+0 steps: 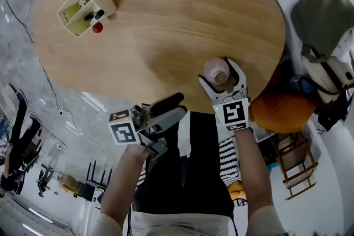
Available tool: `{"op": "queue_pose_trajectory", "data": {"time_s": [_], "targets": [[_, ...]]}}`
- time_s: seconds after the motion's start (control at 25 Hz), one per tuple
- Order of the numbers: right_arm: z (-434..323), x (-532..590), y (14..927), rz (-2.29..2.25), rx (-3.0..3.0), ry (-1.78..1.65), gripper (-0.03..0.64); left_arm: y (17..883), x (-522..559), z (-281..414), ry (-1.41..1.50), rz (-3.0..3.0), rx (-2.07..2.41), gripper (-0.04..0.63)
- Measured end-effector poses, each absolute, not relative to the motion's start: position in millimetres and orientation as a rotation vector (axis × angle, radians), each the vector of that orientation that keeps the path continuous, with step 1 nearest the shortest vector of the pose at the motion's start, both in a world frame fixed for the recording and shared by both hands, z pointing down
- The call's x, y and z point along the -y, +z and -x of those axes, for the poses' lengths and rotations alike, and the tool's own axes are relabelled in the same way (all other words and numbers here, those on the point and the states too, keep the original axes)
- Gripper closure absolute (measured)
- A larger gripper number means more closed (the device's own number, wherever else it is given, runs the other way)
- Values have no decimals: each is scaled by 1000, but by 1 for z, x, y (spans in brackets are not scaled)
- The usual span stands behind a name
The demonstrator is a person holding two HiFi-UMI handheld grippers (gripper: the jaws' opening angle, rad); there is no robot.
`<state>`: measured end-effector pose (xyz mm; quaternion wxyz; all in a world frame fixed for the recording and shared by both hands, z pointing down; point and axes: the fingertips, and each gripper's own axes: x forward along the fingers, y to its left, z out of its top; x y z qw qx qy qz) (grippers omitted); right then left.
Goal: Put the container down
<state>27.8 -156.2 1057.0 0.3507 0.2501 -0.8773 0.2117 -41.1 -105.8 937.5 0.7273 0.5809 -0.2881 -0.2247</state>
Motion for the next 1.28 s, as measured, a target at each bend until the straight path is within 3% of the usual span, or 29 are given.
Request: {"op": "queue_pose_trajectory", "data": {"time_s": [0.72,0.92,1.28], "targets": [[-35,154,1026,-640,2225,528,205,894,102,47,-513,-1339,643,291],[-37,147,956,-632,2218,493,206,832,106,55,-485,-1424,650,296],[-35,141,767,-808,2247,502,212,681,117,71,-387,-1653,660,374]]}}
